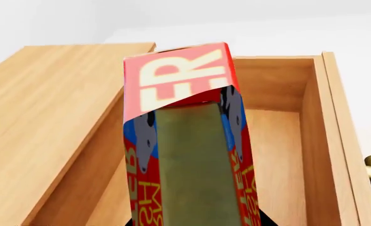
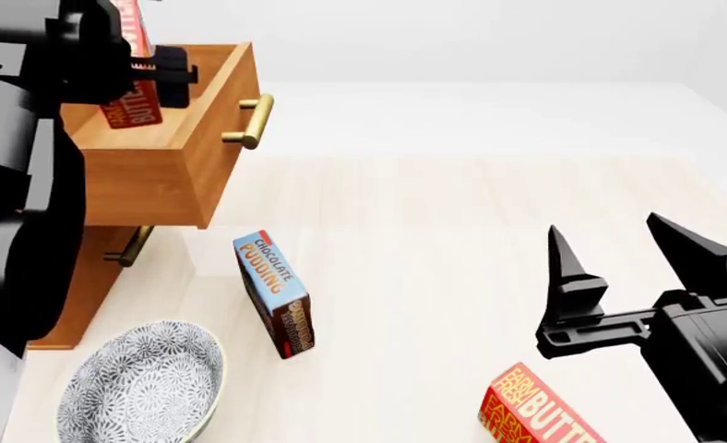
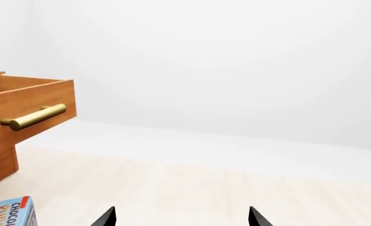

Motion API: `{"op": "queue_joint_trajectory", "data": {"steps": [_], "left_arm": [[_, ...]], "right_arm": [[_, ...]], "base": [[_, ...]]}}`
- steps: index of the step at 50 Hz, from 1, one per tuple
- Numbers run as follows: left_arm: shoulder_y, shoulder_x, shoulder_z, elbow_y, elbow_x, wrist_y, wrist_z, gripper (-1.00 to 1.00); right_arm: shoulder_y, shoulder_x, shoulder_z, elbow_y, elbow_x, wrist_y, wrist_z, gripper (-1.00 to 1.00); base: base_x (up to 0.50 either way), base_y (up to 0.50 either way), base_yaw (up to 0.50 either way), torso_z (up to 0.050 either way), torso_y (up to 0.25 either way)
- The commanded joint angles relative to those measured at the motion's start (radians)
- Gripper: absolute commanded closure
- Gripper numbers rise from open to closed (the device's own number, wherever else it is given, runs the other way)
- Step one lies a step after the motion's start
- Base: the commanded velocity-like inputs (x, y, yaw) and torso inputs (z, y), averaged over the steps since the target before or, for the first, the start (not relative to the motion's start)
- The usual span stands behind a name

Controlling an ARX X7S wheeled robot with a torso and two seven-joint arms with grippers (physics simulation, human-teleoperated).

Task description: Put the butter at the front in the top drawer of the cabinet and close it.

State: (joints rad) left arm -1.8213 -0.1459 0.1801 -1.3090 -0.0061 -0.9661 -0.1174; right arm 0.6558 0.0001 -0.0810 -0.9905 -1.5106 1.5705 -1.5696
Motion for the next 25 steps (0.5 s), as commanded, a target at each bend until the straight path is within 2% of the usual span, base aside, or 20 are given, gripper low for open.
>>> {"op": "queue_joint_trajectory", "data": {"steps": [1, 17, 25], "left_arm": [[-0.022, 0.002, 0.046, 0.0, 0.01, -0.018, 0.007, 1.0], [0.021, -0.005, 0.081, 0.0, 0.007, -0.018, 0.049, 1.0], [0.03, -0.012, 0.058, 0.0, 0.002, -0.024, 0.036, 1.0]], "right_arm": [[-0.005, 0.0, 0.001, -0.004, 0.002, 0.0, 0.0, -1.0], [-0.013, 0.0, 0.009, -0.013, 0.008, 0.0, 0.0, -1.0], [-0.017, 0.0, 0.009, -0.015, 0.01, 0.0, 0.0, -1.0]], "base": [[0.0, 0.0, 0.0, 0.0, 0.0], [0.0, 0.0, 0.0, 0.001, 0.001], [0.0, 0.0, 0.0, 0.0, 0.0]]}}
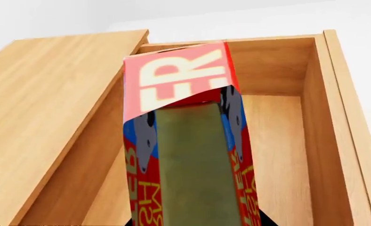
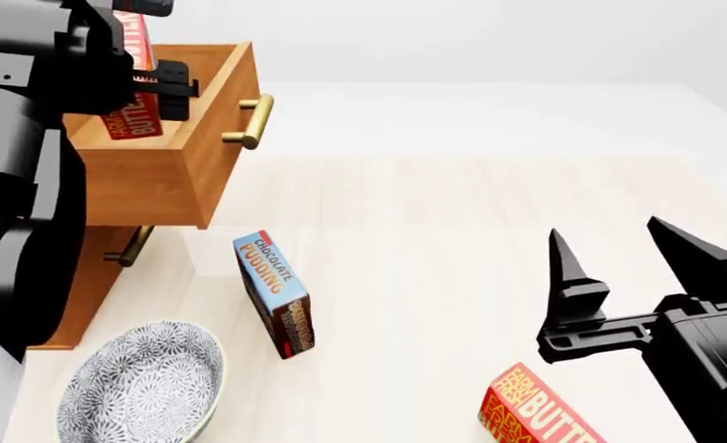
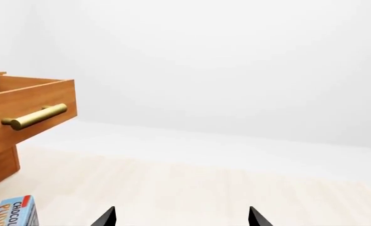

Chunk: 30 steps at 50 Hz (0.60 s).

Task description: Put the butter at the front in the top drawer of the cabinet and close it.

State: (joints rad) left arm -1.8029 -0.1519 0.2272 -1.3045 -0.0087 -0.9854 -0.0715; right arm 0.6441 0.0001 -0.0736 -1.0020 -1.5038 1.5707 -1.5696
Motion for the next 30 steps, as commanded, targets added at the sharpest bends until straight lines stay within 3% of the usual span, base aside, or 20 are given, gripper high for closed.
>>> {"op": "queue_joint_trajectory", "data": {"steps": [1, 15, 16, 30], "left_arm": [[0.013, -0.007, 0.006, -0.004, 0.004, -0.005, -0.013, 1.0], [0.006, -0.011, -0.06, -0.004, 0.004, -0.02, -0.038, 1.0], [0.006, -0.01, -0.057, -0.004, 0.007, -0.013, -0.039, -1.0], [-0.016, -0.001, -0.043, -0.004, 0.01, -0.006, -0.018, -1.0]], "right_arm": [[-0.005, 0.0, 0.001, -0.004, 0.003, 0.0, 0.0, -1.0], [-0.008, 0.0, -0.003, -0.007, 0.002, 0.0, 0.0, -1.0], [-0.008, 0.0, -0.004, -0.007, 0.002, 0.0, 0.0, -1.0], [-0.014, 0.0, -0.008, -0.019, 0.003, 0.0, -0.001, -1.0]], "base": [[0.0, 0.0, 0.0, 0.0, 0.0], [0.0, 0.0, 0.0, 0.0, 0.0], [0.0, 0.0, 0.0, 0.0, 0.0], [0.0, 0.0, 0.0, 0.0, 0.0]]}}
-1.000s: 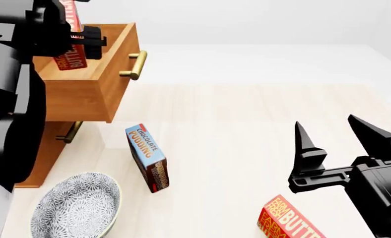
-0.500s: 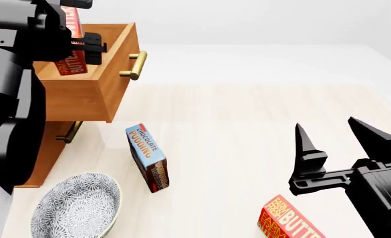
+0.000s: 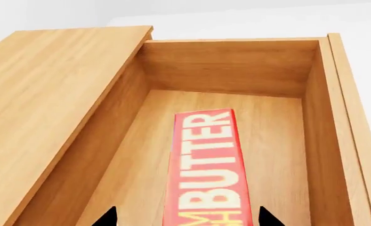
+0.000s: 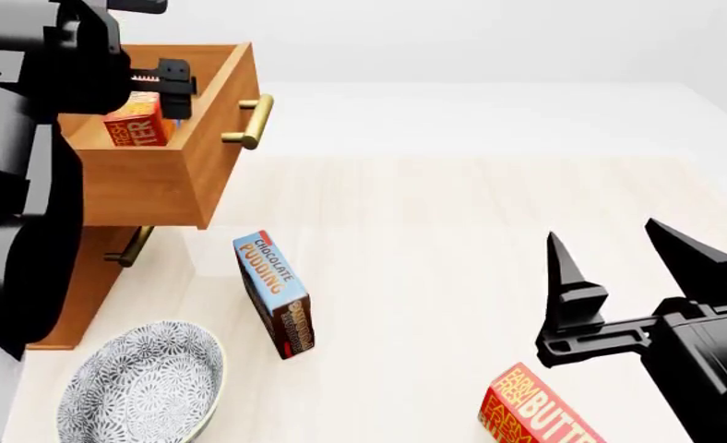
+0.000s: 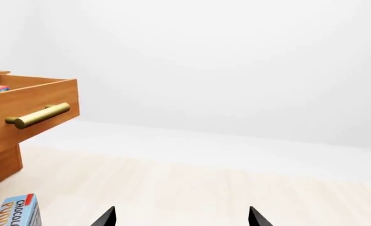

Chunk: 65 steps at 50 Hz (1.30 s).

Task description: Put the butter at the front in the top drawer of the cabinet and close it.

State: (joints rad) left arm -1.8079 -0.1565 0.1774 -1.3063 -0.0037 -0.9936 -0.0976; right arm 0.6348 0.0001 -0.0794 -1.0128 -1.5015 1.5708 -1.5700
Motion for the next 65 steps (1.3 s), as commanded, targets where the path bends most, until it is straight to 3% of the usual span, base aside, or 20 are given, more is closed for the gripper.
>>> {"op": "queue_joint_trajectory", "data": {"steps": [1, 21, 32, 36, 40, 53, 54, 58, 62, 65], "left_arm": [[-0.013, 0.004, 0.008, -0.002, 0.005, 0.002, 0.01, -1.0], [-0.139, 0.03, 0.041, -0.002, 0.002, 0.065, 0.07, -1.0], [-0.131, 0.112, 0.11, 0.02, 0.003, 0.138, 0.266, -1.0], [0.031, 0.099, 0.115, 0.472, -0.025, -0.126, 0.314, -1.0], [0.121, 0.102, 0.133, 0.72, -0.06, -0.269, 0.352, -1.0], [0.28, 0.138, 0.179, 1.149, -0.195, -0.575, 0.389, -1.0], [0.282, 0.131, 0.186, 1.153, -0.249, -0.577, 0.355, -1.0], [0.266, 0.043, 0.235, 1.146, -0.816, -0.576, -0.059, -1.0], [0.274, 0.015, 0.279, 1.155, -1.067, -0.574, -0.236, -1.0], [0.283, 0.007, 0.301, 1.142, -1.175, -0.57, -0.317, -1.0]], "right_arm": [[-0.005, 0.0, -0.002, -0.01, 0.001, 0.0, 0.0, -1.0], [-0.008, 0.0, -0.003, -0.022, 0.006, 0.0, 0.0, -1.0], [-0.011, 0.0, -0.014, -0.02, 0.005, 0.0, 0.0, -1.0], [-0.011, 0.0, -0.015, -0.019, 0.005, 0.0, 0.0, -1.0], [-0.013, 0.0, -0.018, -0.021, 0.0, 0.0, 0.0, -1.0], [-0.021, 0.0, -0.004, -0.025, 0.009, 0.0, 0.001, -1.0], [-0.021, 0.0, -0.004, -0.025, 0.009, 0.0, 0.001, -1.0], [-0.022, 0.0, 0.002, -0.027, 0.015, 0.0, 0.001, -1.0], [-0.024, 0.0, 0.011, -0.03, 0.023, 0.0, 0.001, -1.0], [-0.026, 0.0, 0.021, -0.032, 0.03, 0.0, 0.001, -1.0]], "base": [[0.0, 0.0, 0.0, 0.0, 0.0], [0.0, 0.0, 0.0, 0.0, 0.0], [0.0, 0.0, 0.0, 0.0, 0.0], [0.0, 0.0, 0.0, 0.0, 0.0], [0.0, 0.0, 0.0, 0.0, 0.0], [0.0, 0.0, 0.0, 0.0, 0.0], [0.0, 0.0, 0.0, 0.0, 0.0], [0.0, 0.0, 0.0, 0.0, 0.0], [0.0, 0.0, 0.0, 0.0, 0.0], [0.0, 0.0, 0.0, 0.0, 0.0]]}}
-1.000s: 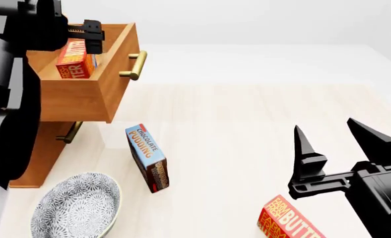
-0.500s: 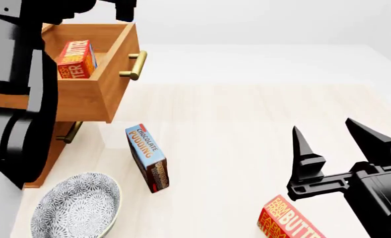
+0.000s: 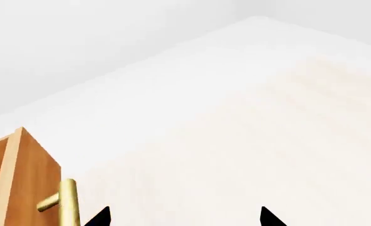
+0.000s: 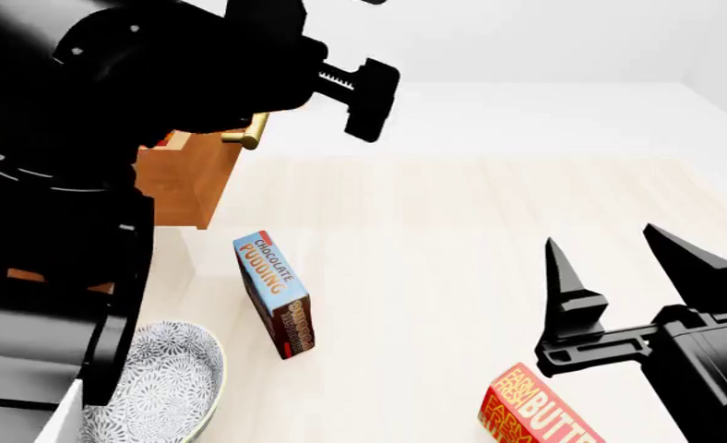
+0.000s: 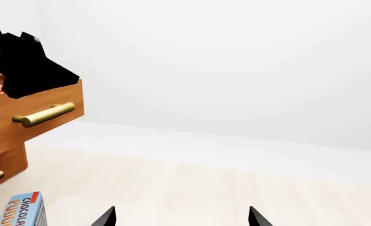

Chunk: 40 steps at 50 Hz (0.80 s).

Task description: Put the butter at the front in the top drawer of the cabinet and close it.

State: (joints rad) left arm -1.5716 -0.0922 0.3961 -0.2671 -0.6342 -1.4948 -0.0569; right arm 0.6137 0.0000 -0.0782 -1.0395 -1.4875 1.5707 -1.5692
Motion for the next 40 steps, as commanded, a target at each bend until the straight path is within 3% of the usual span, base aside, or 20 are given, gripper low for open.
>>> {"op": "queue_joint_trajectory", "data": {"steps": [1, 24, 40], "left_arm": [[0.051, -0.059, 0.092, 0.103, -0.561, -0.067, -0.371, -1.0], [0.084, -0.085, 0.24, 0.0, -0.534, 0.031, -0.362, -1.0], [0.095, -0.111, 0.265, -0.038, -0.509, 0.043, -0.446, -1.0]], "right_arm": [[-0.005, 0.0, 0.022, -0.005, 0.017, 0.0, 0.0, -1.0], [-0.009, 0.0, 0.037, -0.007, 0.038, 0.0, 0.0, -1.0], [-0.012, 0.0, 0.041, -0.007, 0.04, 0.0, 0.0, -1.0]], "base": [[0.0, 0.0, 0.0, 0.0, 0.0], [0.0, 0.0, 0.0, 0.0, 0.0], [0.0, 0.0, 0.0, 0.0, 0.0]]}}
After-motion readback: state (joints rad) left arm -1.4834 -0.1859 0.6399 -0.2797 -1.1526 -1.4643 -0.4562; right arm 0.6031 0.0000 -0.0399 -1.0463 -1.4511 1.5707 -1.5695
